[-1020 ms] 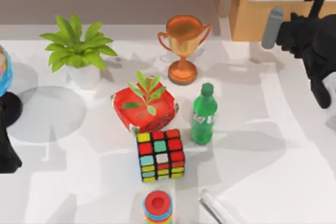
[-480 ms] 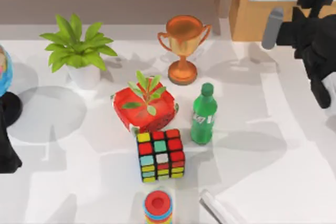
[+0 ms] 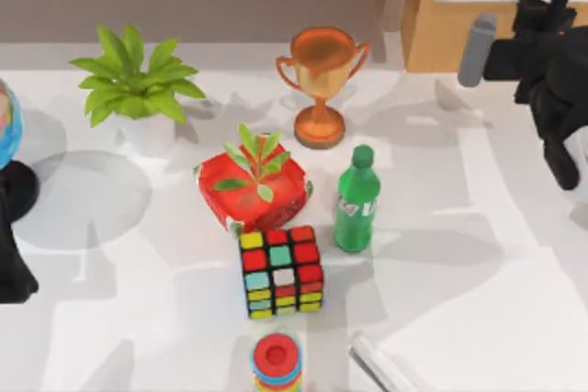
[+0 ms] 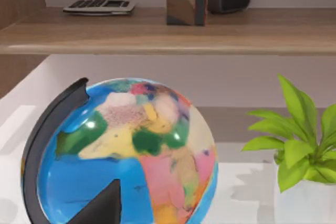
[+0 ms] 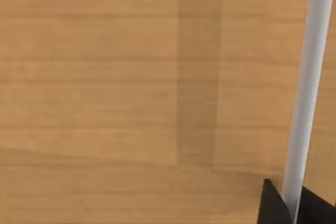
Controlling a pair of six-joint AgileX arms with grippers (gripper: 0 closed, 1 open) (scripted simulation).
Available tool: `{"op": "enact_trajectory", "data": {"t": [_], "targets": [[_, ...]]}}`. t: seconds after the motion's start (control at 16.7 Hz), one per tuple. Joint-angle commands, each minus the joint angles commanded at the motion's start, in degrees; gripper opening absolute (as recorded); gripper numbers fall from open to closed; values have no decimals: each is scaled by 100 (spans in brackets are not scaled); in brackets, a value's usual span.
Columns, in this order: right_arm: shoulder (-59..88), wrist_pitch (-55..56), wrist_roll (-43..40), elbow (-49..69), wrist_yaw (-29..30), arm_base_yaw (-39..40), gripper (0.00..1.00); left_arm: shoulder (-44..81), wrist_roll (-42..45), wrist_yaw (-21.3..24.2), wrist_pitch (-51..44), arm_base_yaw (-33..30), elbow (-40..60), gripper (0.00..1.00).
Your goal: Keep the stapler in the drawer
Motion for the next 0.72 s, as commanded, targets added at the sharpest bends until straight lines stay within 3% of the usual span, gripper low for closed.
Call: {"op": "enact_trajectory", "data": {"t": [0.48, 0.72], "targets": [[-10, -4, 17, -27, 6, 24, 0, 0, 0, 0, 0, 0, 0, 100], [-305, 360, 27, -691, 87, 103, 0, 0, 0, 0, 0, 0, 0, 100]]}}
